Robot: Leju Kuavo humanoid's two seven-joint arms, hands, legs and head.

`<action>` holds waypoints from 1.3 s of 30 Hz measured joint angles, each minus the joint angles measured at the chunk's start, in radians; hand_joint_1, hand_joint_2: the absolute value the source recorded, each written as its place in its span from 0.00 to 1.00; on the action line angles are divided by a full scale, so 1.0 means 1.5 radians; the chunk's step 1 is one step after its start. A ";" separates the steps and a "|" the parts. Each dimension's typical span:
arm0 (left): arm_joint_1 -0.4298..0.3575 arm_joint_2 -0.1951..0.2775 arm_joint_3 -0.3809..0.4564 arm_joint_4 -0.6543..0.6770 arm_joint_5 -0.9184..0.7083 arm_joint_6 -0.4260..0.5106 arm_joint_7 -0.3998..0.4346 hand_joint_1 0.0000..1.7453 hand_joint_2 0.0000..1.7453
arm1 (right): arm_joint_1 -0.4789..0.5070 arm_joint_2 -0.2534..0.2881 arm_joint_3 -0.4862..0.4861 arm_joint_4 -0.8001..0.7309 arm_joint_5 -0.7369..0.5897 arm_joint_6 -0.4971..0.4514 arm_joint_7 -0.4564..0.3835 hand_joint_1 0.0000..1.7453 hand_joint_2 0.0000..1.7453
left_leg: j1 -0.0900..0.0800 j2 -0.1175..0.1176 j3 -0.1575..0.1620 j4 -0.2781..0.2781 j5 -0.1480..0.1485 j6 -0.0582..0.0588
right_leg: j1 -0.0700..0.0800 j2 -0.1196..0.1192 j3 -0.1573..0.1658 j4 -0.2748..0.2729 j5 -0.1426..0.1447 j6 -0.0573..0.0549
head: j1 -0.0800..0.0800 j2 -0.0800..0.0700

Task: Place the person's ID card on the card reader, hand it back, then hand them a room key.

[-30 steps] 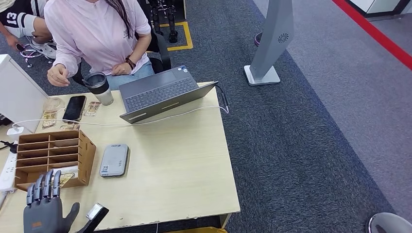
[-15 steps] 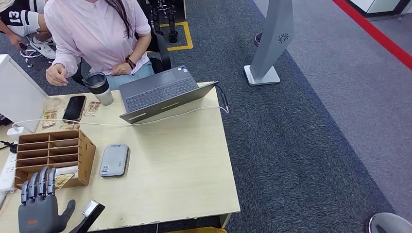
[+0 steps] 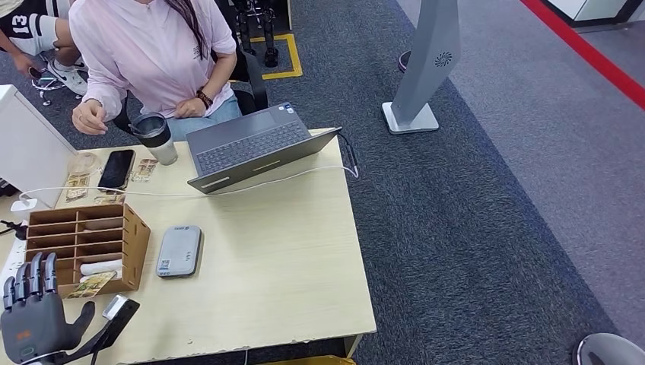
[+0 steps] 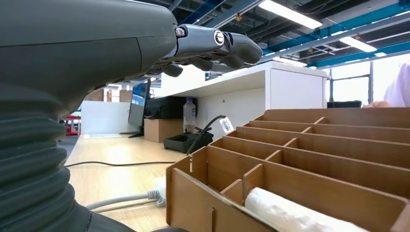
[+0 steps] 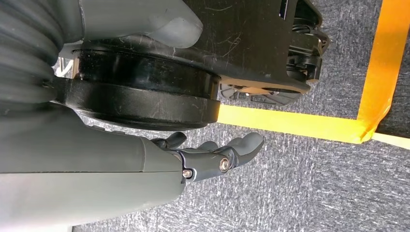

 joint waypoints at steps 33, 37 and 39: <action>-0.055 -0.012 0.017 0.074 -0.015 0.010 -0.033 0.00 1.00 | 0.000 0.000 0.000 0.000 0.012 0.006 0.003 0.00 1.00 | 0.000 0.000 0.000 0.000 0.000 0.000 | 0.000 0.000 0.000 0.000 0.000 0.000 | 0.000 0.000; -0.056 -0.015 0.010 0.076 -0.015 0.010 -0.034 0.00 1.00 | 0.000 0.000 0.000 0.000 0.013 0.006 0.003 0.00 1.00 | 0.000 0.000 0.000 0.000 0.000 0.000 | 0.000 0.000 -0.001 0.000 0.000 0.000 | 0.000 0.000; -0.057 -0.015 0.004 0.076 -0.015 0.010 -0.034 0.00 1.00 | 0.000 0.000 0.000 0.000 0.014 0.006 0.003 0.00 1.00 | 0.000 0.000 0.000 0.000 0.000 0.000 | 0.000 0.000 -0.001 0.000 0.000 0.000 | 0.000 0.000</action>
